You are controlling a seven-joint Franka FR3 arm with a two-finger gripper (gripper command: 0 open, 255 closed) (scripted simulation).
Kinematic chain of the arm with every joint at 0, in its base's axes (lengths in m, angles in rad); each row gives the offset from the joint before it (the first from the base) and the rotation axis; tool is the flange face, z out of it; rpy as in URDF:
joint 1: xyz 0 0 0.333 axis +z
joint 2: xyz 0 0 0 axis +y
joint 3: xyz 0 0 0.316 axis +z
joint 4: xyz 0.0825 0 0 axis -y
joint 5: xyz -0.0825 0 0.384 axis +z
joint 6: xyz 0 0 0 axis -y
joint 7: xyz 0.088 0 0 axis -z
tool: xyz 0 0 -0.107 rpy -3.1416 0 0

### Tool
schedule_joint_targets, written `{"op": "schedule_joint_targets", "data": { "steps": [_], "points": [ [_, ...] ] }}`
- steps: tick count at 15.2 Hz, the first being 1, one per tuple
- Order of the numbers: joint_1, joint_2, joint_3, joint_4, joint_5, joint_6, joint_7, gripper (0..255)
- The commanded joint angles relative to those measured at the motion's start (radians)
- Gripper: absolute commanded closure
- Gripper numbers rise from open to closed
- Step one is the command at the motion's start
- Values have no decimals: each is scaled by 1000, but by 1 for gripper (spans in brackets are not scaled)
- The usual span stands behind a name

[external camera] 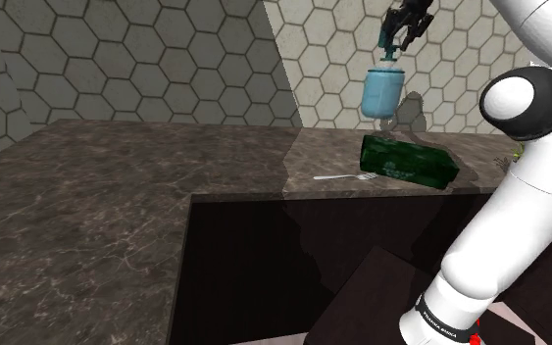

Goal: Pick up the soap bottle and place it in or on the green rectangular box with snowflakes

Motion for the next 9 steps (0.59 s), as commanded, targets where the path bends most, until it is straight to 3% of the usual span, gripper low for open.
{"op": "schedule_joint_targets", "data": {
  "steps": [1, 5, 9],
  "points": [
    [-20, -16, -23, 10, 8, -24, -43, 255],
    [-71, -19, -86, 69, 39, -85, -141, 255],
    [-144, 28, -177, 195, 111, -171, -260, 255]
  ]
}}
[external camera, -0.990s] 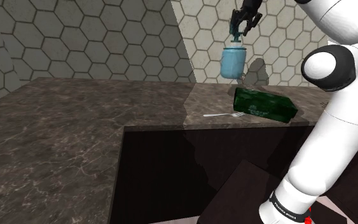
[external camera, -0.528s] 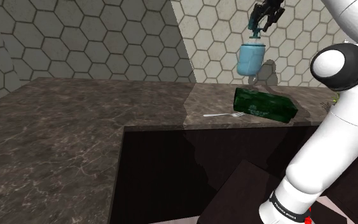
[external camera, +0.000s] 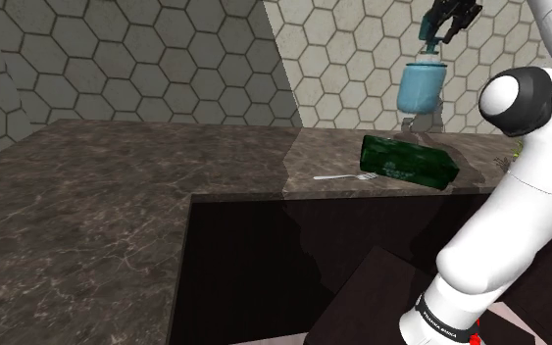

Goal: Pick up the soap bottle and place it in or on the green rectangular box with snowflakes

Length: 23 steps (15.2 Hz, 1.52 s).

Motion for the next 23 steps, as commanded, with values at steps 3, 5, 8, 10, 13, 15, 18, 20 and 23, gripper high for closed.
{"op": "schedule_joint_targets", "data": {
  "steps": [3, 5, 8, 10, 13, 15, 18, 20, 23],
  "points": [
    [-158, 133, -128, 253, 185, -147, -141, 255],
    [-49, -16, -66, 1, 29, -21, -101, 255],
    [-18, -122, -14, -187, -48, 74, -67, 255],
    [-13, -173, 10, -281, -75, 123, -51, 255],
    [-12, -235, 36, -401, -103, 185, -33, 255],
    [-14, -270, 48, -471, -116, 222, -24, 255],
    [-16, -316, 62, -566, -131, 274, -12, 255],
    [-19, -343, 69, -625, -140, 306, -5, 255],
    [-23, -380, 78, -706, -150, 352, 3, 255]
  ]
}}
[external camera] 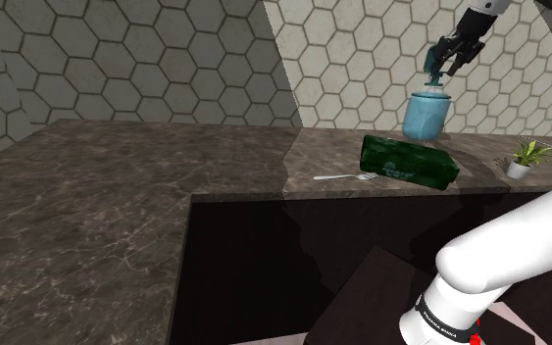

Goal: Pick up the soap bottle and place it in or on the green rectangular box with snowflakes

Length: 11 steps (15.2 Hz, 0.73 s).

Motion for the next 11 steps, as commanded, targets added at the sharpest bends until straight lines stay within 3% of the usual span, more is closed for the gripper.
{"op": "schedule_joint_targets", "data": {
  "steps": [1, 7, 11],
  "points": [
    [-3, -23, 5, -51, -6, 30, 5, 255],
    [-11, -83, 14, -194, -22, 114, 17, 255],
    [-11, -83, 14, -194, -22, 114, 17, 255]
  ]
}}
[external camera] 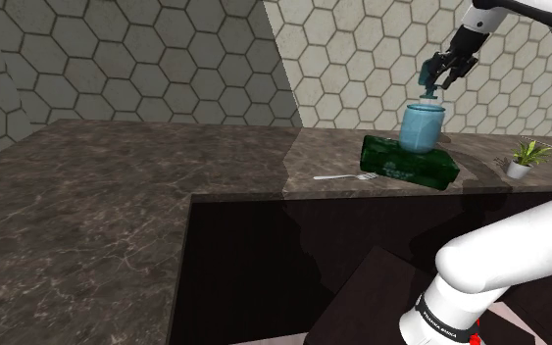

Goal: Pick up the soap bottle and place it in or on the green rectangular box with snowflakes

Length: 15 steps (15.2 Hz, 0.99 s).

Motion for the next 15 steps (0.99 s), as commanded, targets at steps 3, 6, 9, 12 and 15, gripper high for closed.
{"op": "schedule_joint_targets", "data": {
  "steps": [3, 6, 9, 12, 15],
  "points": [
    [0, 0, 0, -2, 0, 1, 0, 255],
    [0, 0, 0, -2, 0, 0, 0, 0],
    [0, 0, 0, -2, 0, 1, 0, 0],
    [6, 40, -2, 146, 10, -107, -11, 0],
    [7, 54, -4, 189, 14, -137, -14, 0]
  ]
}}
